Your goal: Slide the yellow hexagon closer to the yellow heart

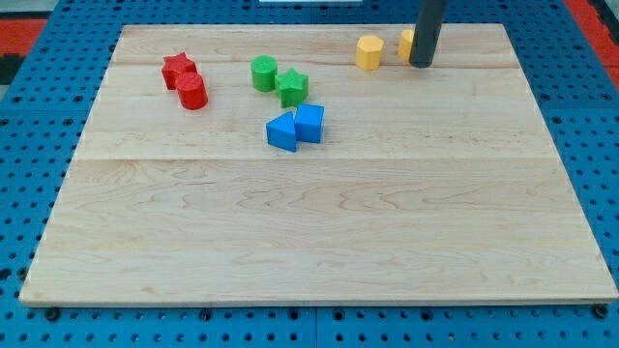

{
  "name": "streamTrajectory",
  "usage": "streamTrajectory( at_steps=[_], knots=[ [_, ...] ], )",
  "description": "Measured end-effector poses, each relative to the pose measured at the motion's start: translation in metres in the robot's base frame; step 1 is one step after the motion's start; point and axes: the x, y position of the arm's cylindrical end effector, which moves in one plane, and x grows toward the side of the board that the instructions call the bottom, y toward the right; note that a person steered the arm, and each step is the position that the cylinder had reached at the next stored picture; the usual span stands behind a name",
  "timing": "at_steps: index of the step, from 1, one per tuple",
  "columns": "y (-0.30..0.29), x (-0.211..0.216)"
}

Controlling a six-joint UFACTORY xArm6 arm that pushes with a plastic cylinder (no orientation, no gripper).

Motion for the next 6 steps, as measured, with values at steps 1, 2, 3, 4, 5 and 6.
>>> streamTrajectory(
  at_steps=[1,2,3,4,5,6],
  knots=[
    [-0.023,0.022],
    [-0.086,0.006],
    [-0.093,-0.015],
    [-0.078,-0.038],
    [-0.028,-0.039],
    [-0.003,-0.030]
  ],
)
